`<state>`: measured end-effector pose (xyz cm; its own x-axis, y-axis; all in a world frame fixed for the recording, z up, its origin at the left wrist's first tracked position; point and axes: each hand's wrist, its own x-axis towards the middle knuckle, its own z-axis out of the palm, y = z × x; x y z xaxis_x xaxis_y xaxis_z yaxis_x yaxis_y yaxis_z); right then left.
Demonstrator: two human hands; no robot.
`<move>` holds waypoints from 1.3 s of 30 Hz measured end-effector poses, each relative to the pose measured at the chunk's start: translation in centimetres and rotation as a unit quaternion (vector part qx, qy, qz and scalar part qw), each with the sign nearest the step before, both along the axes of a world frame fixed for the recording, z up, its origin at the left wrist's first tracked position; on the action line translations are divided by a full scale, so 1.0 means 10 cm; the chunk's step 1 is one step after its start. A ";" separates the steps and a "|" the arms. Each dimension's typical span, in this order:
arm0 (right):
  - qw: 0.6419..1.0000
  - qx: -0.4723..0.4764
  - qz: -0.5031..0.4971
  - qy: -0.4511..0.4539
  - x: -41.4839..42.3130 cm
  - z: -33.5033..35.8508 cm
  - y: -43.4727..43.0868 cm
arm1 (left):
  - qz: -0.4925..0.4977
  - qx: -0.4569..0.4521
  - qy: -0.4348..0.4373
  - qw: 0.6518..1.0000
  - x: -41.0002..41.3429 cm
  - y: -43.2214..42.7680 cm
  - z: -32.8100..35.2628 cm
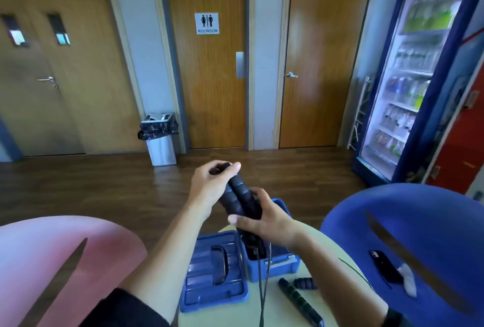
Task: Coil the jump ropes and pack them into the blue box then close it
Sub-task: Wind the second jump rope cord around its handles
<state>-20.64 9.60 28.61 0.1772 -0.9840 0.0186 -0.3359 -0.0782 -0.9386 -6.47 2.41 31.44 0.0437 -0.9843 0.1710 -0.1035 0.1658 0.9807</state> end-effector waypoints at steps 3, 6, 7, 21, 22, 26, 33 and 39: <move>0.996 -0.076 -0.009 0.056 0.07 0.05 -0.03 | 0.019 0.004 0.009 1.000 0.09 -0.06 0.14; 0.998 -0.054 -0.003 0.035 0.05 0.16 -0.12 | 0.004 -0.007 -0.073 0.997 0.22 -0.10 0.22; 1.000 -0.020 0.022 0.012 0.02 0.25 -0.16 | -0.008 -0.034 -0.133 0.991 0.28 -0.11 0.24; 0.925 0.226 0.271 0.139 0.11 1.20 -0.73 | -0.239 -0.049 -0.492 0.836 0.61 0.06 0.51; 0.933 0.217 0.257 0.126 0.16 1.25 -0.69 | -0.230 -0.062 -0.461 0.855 0.65 0.06 0.49; 0.976 0.170 0.137 0.023 0.35 1.36 -0.46 | -0.205 -0.076 -0.283 0.934 0.83 0.05 0.35; 0.986 0.053 0.020 -0.154 0.75 1.12 -0.14 | -0.226 0.061 0.218 0.947 0.92 0.10 0.27; 0.983 0.096 0.069 -0.140 1.12 0.81 0.04 | -0.210 0.076 0.376 0.899 0.92 0.07 0.53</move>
<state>-9.47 9.98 36.66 0.3236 -0.9411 -0.0975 -0.0609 0.0821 -0.9948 2.71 3.13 36.71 -0.2901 -0.9505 0.1114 0.6388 -0.1057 0.7621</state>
